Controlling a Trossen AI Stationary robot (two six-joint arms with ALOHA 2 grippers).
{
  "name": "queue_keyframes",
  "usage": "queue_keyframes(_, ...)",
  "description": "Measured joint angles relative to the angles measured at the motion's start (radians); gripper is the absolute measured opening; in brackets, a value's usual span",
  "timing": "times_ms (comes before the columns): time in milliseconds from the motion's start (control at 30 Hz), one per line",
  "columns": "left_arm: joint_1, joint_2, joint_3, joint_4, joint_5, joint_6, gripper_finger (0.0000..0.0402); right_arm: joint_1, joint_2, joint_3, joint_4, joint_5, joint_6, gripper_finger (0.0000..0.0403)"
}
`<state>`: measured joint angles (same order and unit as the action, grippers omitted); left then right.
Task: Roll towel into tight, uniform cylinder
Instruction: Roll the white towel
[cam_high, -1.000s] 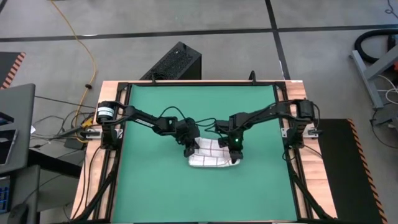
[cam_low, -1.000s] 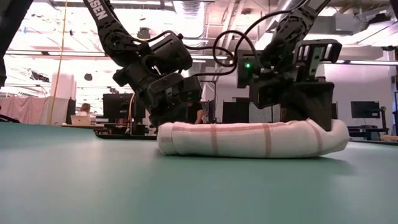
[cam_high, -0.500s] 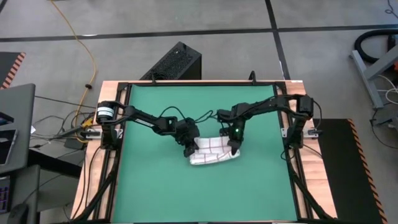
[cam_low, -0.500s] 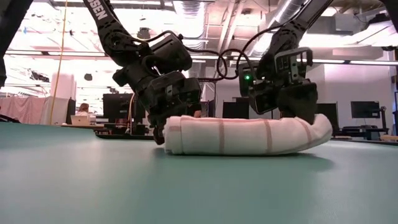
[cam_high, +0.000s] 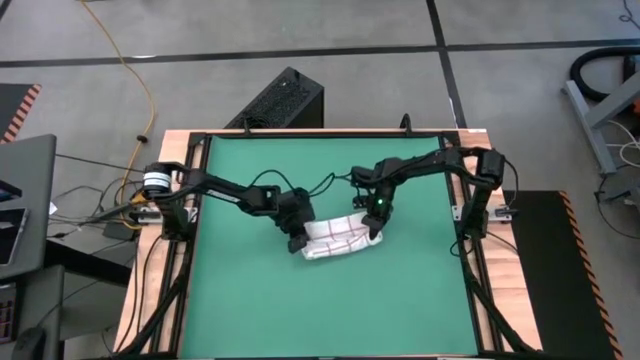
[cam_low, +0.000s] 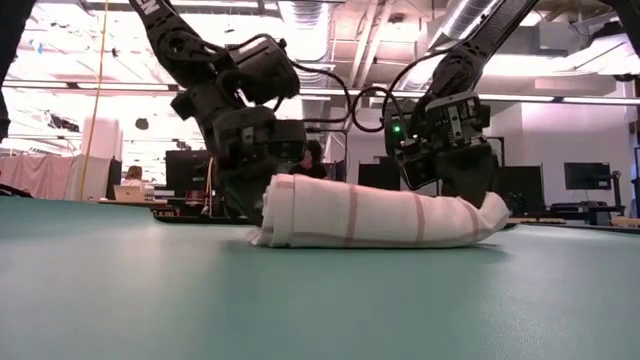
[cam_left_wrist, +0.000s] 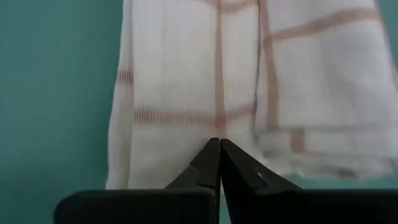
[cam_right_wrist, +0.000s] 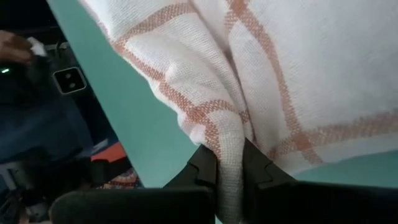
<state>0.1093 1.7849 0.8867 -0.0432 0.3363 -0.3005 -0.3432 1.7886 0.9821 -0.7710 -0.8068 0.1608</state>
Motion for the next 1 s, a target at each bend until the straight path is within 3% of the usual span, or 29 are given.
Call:
queue_keyframes(233,0.0,-0.099,0.0,-0.055,-0.059,0.039,0.0,-0.008,0.0,0.0,0.01,0.058,0.018,0.0036)
queue_keyframes(400,-0.01,-0.234,0.002,-0.083,-0.129,0.061,0.0,-0.006,0.0,0.0,0.02,0.072,0.018,0.0036)
queue_keyframes(533,-0.08,-0.319,0.005,-0.065,-0.227,0.222,0.0,-0.006,0.0,0.0,0.025,0.073,0.016,0.0036)
queue_keyframes(600,-0.096,-0.319,0.005,-0.04,-0.231,0.306,0.0,-0.006,0.0,0.0,0.029,0.076,0.013,0.0036)
queue_keyframes(767,-0.095,-0.263,0.042,-0.015,-0.09,0.394,0.0,-0.006,0.0,0.0,0.065,0.078,0.008,0.0036)
queue_keyframes(900,-0.134,-0.206,0.097,-0.048,-0.103,0.48,0.0,-0.006,0.0,0.0,0.072,0.078,0.013,0.0036)
queue_keyframes(1000,-0.171,-0.178,0.146,-0.143,-0.173,0.593,0.0,-0.006,0.0,0.0,0.073,0.078,0.015,0.0036)
